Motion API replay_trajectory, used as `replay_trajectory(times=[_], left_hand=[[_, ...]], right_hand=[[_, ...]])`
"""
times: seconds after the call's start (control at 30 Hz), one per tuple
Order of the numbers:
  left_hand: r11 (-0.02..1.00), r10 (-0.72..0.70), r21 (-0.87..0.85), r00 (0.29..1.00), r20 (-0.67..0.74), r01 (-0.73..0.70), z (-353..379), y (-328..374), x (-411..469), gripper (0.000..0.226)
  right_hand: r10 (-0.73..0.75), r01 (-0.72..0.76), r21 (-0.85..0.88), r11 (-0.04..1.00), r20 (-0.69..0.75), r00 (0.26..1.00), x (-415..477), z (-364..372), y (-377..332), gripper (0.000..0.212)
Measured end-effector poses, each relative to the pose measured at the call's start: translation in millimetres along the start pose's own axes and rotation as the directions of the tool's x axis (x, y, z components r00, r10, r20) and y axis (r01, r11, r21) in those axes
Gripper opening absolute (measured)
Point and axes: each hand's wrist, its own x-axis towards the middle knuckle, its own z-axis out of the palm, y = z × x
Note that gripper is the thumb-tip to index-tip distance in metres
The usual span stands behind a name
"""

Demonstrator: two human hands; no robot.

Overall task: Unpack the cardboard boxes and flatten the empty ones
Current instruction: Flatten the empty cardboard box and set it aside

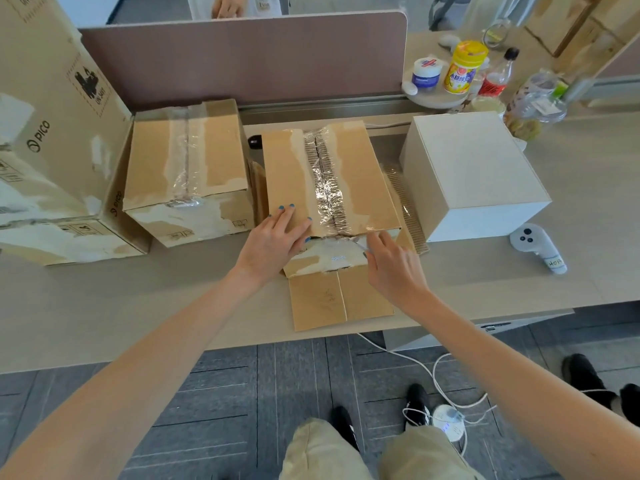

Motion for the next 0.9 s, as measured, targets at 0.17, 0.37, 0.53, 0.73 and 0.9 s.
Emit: replay_trajectory(times=[0.17,0.37,0.53,0.73,0.9], left_hand=[[0.993,-0.072,-0.094,0.997,0.008,0.072,-1,5,-4,0.038],[0.954,-0.156,-0.228,0.971,0.179,0.195,-7,9,-6,0.047],[0.893,-0.246,-0.309,0.929,0.275,0.328,-15,15,3,0.059],[0.867,-0.297,-0.310,0.904,0.307,0.390,-5,11,32,0.057],[0.839,-0.334,-0.312,0.874,0.353,0.447,15,-11,73,0.054]], right_hand=[[0.040,-0.040,0.030,0.999,0.011,0.999,0,-8,7,0.005],[0.003,0.001,0.111,0.994,-0.042,0.999,8,-8,2,0.006],[-0.003,0.005,0.147,0.989,-0.014,1.000,44,-7,1,0.011],[0.005,-0.001,0.192,0.981,-0.018,1.000,100,5,5,0.009],[0.003,-0.010,0.289,0.957,0.022,1.000,159,18,14,0.009]])
